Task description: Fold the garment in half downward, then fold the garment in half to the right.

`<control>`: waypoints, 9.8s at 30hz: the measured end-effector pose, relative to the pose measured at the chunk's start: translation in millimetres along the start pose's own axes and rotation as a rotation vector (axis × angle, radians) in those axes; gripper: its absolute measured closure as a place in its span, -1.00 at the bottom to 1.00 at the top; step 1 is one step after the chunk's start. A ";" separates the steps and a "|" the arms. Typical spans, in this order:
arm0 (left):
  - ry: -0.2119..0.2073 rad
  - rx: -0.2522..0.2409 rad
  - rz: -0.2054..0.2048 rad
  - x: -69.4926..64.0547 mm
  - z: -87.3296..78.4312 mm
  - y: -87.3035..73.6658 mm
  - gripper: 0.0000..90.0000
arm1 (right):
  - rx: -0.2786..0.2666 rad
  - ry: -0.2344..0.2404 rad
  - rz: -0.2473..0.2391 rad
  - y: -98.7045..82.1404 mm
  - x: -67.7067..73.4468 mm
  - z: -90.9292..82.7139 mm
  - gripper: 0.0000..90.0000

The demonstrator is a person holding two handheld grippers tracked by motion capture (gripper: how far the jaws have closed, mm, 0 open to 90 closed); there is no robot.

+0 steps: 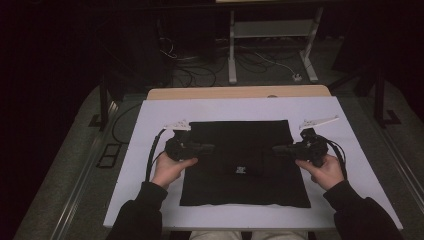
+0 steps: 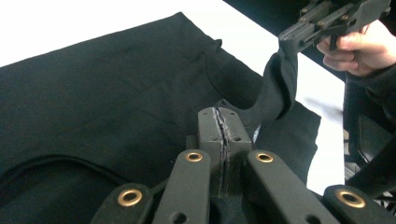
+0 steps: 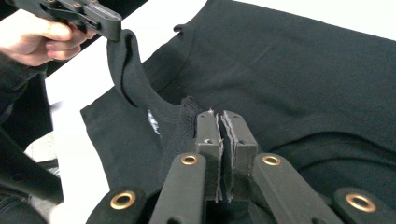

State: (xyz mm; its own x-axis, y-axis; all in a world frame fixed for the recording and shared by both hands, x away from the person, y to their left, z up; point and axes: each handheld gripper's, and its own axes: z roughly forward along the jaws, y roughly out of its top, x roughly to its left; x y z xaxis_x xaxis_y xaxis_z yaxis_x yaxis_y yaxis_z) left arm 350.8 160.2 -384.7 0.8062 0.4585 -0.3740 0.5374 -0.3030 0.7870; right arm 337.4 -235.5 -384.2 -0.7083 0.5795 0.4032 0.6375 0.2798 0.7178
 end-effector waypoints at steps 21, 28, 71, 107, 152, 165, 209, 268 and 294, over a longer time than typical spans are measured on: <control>-0.015 0.073 0.001 -22.0 -10.3 -30.6 0.96 | 0.093 0.073 0.007 -30.9 20.9 0.5 0.89; -0.032 0.117 0.013 -31.5 -9.0 -40.7 0.96 | 0.129 0.095 0.020 -41.6 27.3 0.5 0.88; -0.163 0.364 0.073 -54.2 -1.0 -76.0 0.57 | 0.313 0.169 0.029 -78.5 44.2 8.9 0.66; 0.049 0.154 0.065 -50.9 -23.6 -69.2 -1.00 | 0.102 -0.055 -0.093 -49.7 50.2 -13.5 -1.00; 0.233 0.067 0.078 -40.5 -56.7 -84.8 -1.00 | 0.026 -0.067 -0.220 56.9 53.0 53.3 -1.00; 0.247 0.107 0.085 -37.9 -58.0 -93.7 -1.00 | 0.046 -0.073 -0.246 81.8 50.4 77.0 -1.00; 0.143 0.241 0.165 -41.5 -43.2 -117.6 -1.00 | 0.074 -0.083 -0.258 147.9 34.1 175.5 -1.00; 0.252 0.270 0.240 -48.6 -31.9 -112.7 0.75 | 0.178 -0.150 -0.207 153.8 15.1 312.6 -0.62; 0.209 0.241 0.227 -48.3 -30.9 -101.6 0.89 | 0.187 -0.179 -0.223 159.1 18.2 300.9 0.87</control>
State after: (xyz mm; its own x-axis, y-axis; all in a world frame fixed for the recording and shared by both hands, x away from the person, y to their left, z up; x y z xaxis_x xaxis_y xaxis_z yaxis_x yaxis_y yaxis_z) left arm 249.6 194.8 -431.4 0.8566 0.5104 -0.0759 0.4141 -0.5923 0.6912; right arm 517.1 49.9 -433.4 -0.7827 0.6086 0.1300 0.5292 0.5410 0.6537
